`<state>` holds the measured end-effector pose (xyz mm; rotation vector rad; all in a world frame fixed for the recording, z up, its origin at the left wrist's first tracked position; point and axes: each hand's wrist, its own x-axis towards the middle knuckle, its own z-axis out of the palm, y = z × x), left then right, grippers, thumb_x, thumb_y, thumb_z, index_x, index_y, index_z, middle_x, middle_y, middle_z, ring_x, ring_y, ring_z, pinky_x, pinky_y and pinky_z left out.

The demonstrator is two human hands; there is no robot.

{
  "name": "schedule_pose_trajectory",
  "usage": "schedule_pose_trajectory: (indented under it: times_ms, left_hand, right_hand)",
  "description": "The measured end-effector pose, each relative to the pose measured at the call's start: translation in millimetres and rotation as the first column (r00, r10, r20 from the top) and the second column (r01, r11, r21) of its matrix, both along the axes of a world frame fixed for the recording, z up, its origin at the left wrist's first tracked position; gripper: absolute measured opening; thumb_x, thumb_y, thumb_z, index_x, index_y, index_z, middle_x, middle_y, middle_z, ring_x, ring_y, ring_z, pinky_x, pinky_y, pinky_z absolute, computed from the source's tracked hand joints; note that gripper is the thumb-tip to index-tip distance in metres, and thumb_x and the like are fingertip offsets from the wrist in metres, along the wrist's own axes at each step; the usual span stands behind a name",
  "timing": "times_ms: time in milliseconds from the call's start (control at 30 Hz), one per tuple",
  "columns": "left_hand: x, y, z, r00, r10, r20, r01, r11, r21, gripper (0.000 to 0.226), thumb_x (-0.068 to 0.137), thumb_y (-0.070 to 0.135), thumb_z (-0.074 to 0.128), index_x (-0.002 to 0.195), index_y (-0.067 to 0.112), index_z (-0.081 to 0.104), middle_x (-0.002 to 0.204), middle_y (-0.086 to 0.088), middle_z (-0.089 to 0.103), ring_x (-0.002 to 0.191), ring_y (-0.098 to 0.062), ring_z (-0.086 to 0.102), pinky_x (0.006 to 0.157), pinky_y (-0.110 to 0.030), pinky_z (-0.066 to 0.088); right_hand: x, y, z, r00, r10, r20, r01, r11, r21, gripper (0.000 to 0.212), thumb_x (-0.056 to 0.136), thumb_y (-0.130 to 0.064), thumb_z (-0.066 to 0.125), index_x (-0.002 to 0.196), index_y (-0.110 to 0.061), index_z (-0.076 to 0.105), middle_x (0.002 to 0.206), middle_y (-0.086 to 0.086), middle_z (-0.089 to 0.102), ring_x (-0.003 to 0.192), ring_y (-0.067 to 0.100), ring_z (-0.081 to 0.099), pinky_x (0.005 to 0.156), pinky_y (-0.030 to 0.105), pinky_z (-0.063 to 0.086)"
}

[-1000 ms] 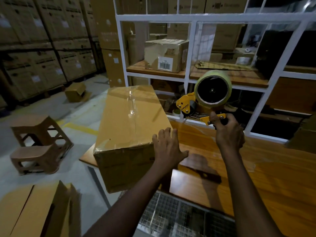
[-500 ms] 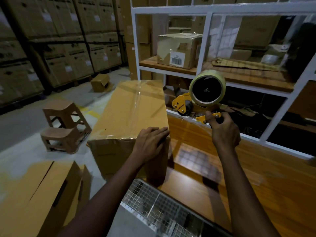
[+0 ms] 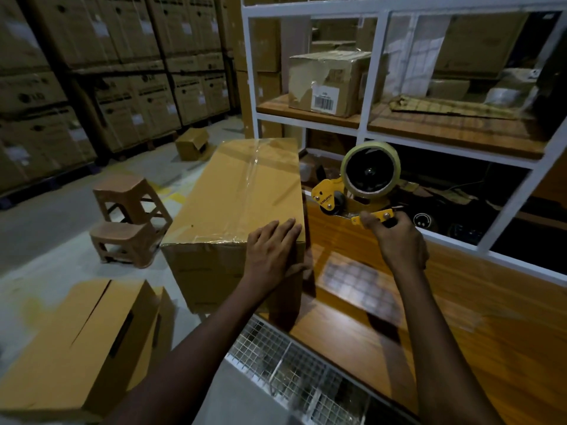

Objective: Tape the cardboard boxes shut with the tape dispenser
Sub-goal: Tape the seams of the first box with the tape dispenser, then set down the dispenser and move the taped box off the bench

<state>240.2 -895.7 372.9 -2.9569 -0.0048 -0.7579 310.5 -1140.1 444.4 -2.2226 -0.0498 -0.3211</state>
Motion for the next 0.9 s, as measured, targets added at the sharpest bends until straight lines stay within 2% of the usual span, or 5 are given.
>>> schedule_pose_trajectory:
  times_ms: [533, 633, 733, 833, 900]
  left_hand:
    - [3.4, -9.9, -7.9, 0.983, -0.006, 0.185, 0.022, 0.996, -0.084, 0.074, 0.08, 0.066, 0.043, 0.136, 0.021, 0.057, 0.142, -0.001, 0.055, 0.126, -0.03, 0.048, 0.095, -0.042, 0.029]
    - [4.7, -11.0, -10.2, 0.979, -0.01, 0.205, 0.028, 0.996, -0.084, 0.074, 0.08, 0.066, 0.043, 0.135, 0.019, 0.057, 0.142, -0.002, 0.055, 0.126, -0.03, 0.047, 0.095, -0.042, 0.028]
    - [5.8, -10.6, -12.0, 0.981, -0.017, 0.195, 0.035, 0.996, -0.087, 0.073, 0.08, 0.065, 0.046, 0.136, 0.019, 0.055, 0.142, -0.003, 0.054, 0.127, -0.031, 0.047, 0.096, -0.043, 0.028]
    - [6.3, -10.3, -12.2, 0.98, -0.023, 0.199, 0.043, 0.995, -0.092, 0.073, 0.082, 0.066, 0.045, 0.138, 0.019, 0.055, 0.143, -0.003, 0.054, 0.126, -0.031, 0.048, 0.095, -0.042, 0.028]
    - [6.1, -10.6, -12.0, 0.979, -0.024, 0.201, 0.043, 0.995, -0.092, 0.073, 0.082, 0.065, 0.046, 0.138, 0.019, 0.054, 0.142, -0.003, 0.055, 0.125, -0.032, 0.048, 0.095, -0.042, 0.028]
  right_hand:
    - [-29.3, -79.3, -76.4, 0.94, -0.29, -0.179, 0.258, 0.949, -0.183, 0.071, 0.06, -0.079, 0.062, 0.1, -0.021, 0.06, 0.099, 0.008, 0.064, 0.09, 0.031, 0.06, 0.073, 0.04, 0.051]
    - [-41.6, -95.2, -91.8, 0.909, -0.349, -0.23, 0.305, 0.93, -0.207, 0.078, 0.053, -0.088, 0.06, 0.102, -0.027, 0.057, 0.121, 0.011, 0.057, 0.112, 0.037, 0.052, 0.091, 0.053, 0.045]
    - [-56.9, -102.9, -103.0, 0.874, -0.305, -0.377, 0.271, 0.952, -0.143, 0.061, 0.076, -0.047, 0.078, 0.117, -0.008, 0.058, 0.122, 0.001, 0.051, 0.117, 0.036, 0.049, 0.096, 0.042, 0.041]
    - [-63.2, -111.1, -128.3, 0.864, -0.26, -0.431, 0.266, 0.963, -0.048, 0.06, 0.072, -0.041, 0.083, 0.114, -0.004, 0.06, 0.127, 0.015, 0.059, 0.097, 0.028, 0.055, 0.082, 0.037, 0.048]
    - [-68.9, -109.6, -132.6, 0.814, -0.306, -0.494, 0.274, 0.952, -0.137, 0.061, 0.076, -0.045, 0.079, 0.118, -0.004, 0.061, 0.143, 0.017, 0.045, 0.12, 0.033, 0.047, 0.081, 0.033, 0.032]
